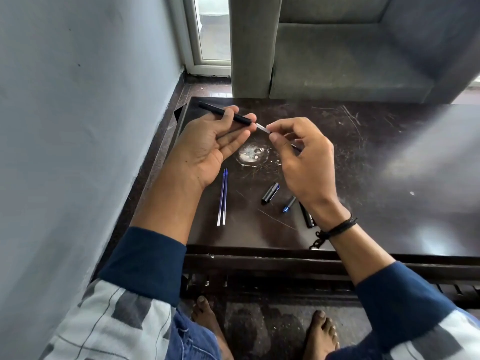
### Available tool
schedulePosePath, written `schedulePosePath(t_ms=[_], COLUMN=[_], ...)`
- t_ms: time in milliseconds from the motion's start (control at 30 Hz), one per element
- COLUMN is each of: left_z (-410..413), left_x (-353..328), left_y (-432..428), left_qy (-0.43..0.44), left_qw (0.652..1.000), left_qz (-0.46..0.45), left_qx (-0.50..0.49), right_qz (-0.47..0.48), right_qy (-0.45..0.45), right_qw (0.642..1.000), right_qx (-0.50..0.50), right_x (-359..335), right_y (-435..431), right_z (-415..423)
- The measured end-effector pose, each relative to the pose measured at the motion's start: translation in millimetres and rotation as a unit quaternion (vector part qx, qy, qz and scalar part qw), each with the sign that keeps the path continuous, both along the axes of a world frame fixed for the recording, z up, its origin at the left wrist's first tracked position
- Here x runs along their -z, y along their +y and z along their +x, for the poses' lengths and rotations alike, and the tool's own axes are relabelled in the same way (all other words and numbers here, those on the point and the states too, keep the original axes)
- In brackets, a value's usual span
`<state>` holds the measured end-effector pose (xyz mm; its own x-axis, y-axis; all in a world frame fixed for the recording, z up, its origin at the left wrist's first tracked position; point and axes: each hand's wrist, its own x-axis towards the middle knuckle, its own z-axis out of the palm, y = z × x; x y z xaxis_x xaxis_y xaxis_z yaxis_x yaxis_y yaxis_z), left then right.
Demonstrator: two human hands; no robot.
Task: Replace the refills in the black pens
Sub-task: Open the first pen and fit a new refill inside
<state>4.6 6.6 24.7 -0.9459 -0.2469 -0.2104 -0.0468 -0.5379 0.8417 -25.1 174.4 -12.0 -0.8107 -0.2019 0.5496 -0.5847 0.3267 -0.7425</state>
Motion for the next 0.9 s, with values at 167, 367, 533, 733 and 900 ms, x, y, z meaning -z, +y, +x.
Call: schedulePosePath(t_ms=[167, 367, 533, 733, 900], left_z=[1.3, 3.3, 4.0, 0.5, -1.6], left_x=[-0.6, -0.6, 0.7, 2.5, 2.9], left_y=[9.0, 10.8, 17.9, 13.4, 6.9], left_qy=[0.000, -0.013, -0.018, -0.013, -0.016], left_qw=[0.999, 0.998, 0.993, 0.992, 0.990], left_qz=[-0.005, -0.054, -0.105, -0.122, -0.132], left_qx=[0.033, 0.043, 0.045, -0.004, -0.044], right_qz=[0.038, 0.056, 0.047, 0.112, 0.169], right_qy=[-0.004, -0.017, -0.057, -0.095, -0.098], right_qw=[0.998, 0.997, 0.997, 0.989, 0.980], right_qx=[0.044, 0.045, 0.027, 0.014, 0.041], right_x=[2.2, 3.0, 2.6, -7.3, -6.1], right_y=[1.0, -0.8, -2.2, 5.1, 8.9], right_z=[-0.5, 0.2, 2.0, 2.3, -1.1])
